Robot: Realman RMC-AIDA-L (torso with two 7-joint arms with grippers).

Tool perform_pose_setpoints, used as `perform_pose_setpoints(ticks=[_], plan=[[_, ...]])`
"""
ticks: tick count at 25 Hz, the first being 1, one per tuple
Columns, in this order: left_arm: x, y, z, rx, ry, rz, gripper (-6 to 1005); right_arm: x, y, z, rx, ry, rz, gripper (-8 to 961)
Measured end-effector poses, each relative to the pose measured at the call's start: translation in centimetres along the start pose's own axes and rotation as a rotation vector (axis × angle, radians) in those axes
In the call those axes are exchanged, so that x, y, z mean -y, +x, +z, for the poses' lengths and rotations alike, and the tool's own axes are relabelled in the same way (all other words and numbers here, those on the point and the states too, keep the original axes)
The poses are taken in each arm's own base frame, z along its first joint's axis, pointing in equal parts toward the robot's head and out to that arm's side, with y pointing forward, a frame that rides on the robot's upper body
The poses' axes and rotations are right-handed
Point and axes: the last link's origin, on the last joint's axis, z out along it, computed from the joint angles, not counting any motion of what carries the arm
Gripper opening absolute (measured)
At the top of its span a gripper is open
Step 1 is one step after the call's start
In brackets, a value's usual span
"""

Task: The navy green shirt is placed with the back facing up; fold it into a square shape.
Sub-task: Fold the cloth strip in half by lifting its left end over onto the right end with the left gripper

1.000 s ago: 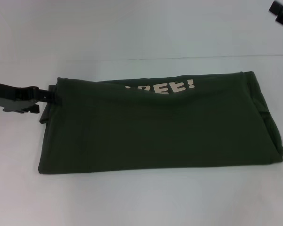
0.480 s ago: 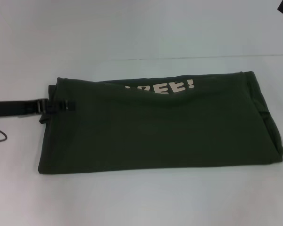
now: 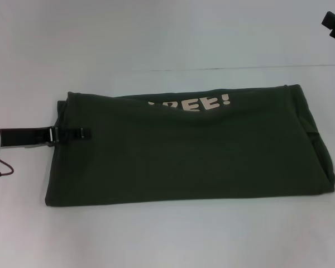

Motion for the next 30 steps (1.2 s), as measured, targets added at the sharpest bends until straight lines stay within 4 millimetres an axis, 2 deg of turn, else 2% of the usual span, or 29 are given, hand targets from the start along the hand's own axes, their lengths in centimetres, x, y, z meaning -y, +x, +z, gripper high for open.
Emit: perform_pose_setpoints(ticks=[16, 30], plan=[[0.7, -1.2, 1.5, 0.011, 0.069, -0.021, 846, -0.2, -0.2, 0.4, -0.008, -0.017, -0.014, 825], [0.0, -1.7, 2.3, 0.018, 0.053, -0.022, 846, -0.1, -0.4, 0.6, -0.017, -0.024, -0.023, 826]])
